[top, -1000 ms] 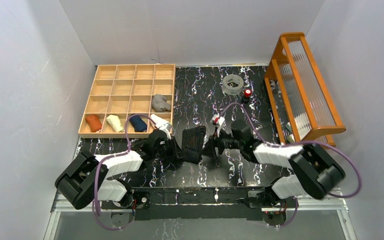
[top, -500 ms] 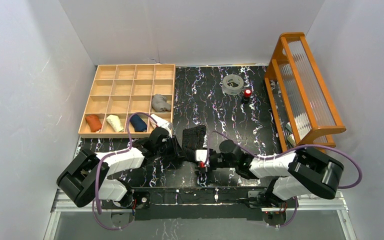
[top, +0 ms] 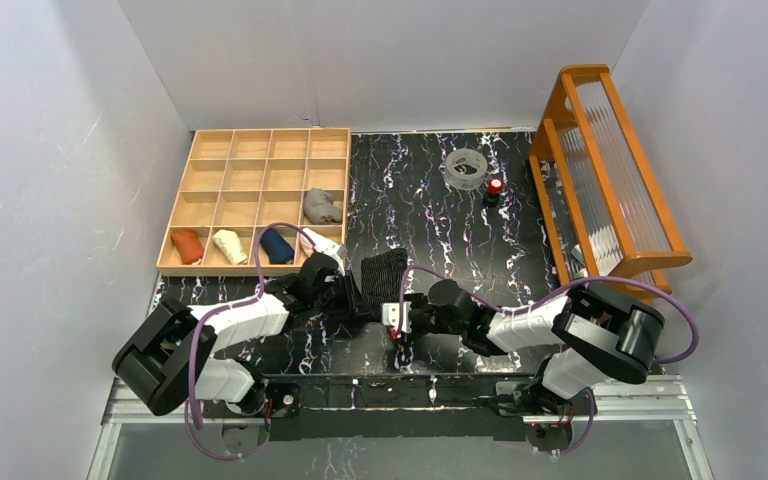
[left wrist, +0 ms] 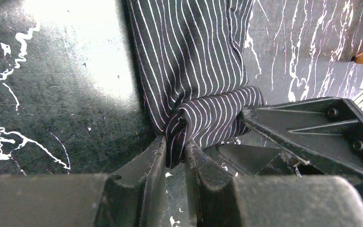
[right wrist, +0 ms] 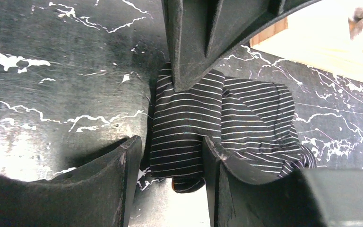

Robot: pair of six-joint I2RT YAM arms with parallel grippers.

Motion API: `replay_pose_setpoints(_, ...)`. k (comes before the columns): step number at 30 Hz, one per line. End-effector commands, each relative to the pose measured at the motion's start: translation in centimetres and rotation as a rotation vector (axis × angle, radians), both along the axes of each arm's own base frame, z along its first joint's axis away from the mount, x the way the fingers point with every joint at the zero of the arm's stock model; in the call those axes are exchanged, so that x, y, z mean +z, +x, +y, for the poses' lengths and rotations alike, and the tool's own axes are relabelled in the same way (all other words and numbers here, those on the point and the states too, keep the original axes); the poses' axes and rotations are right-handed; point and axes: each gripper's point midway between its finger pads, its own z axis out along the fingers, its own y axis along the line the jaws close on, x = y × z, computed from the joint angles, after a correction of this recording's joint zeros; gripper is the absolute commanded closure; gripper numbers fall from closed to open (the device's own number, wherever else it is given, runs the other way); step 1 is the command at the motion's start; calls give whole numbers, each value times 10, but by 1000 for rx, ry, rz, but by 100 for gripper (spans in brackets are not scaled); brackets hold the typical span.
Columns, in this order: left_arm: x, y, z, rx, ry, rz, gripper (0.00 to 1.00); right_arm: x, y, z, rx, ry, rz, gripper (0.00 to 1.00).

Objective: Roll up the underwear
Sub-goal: Roll the underwear to the center of the board.

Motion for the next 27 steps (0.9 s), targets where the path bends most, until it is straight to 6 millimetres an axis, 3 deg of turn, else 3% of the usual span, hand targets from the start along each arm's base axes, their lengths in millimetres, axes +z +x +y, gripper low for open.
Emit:
replay_pose_setpoints(1,-10,-7,15,-17,92,20,83,-6,14,-7,-65,-22,-59,42)
replay_pose_setpoints(8,-11,-7,15,-35,103,19,85,-13,18,-10,-79,-43,-77,41)
replay_pose_setpoints(15,-10,-6,15,-37,107,11,83,-27,20,-11,-104,-76,-44,51)
replay_pose_setpoints(16,-9,-6,16,-33,109,10,81,-28,21,-11,-111,-82,-38,55)
replay_pose_setpoints(19,-3,-2,14,-15,92,-8,62,-30,20,-7,-111,-116,13,67)
replay_pose_setpoints(21,3,2,14,4,75,-31,49,-30,16,-5,-92,-114,38,69)
replay_pose_setpoints(27,21,19,16,129,21,-86,32,-27,4,-1,-75,-95,113,70)
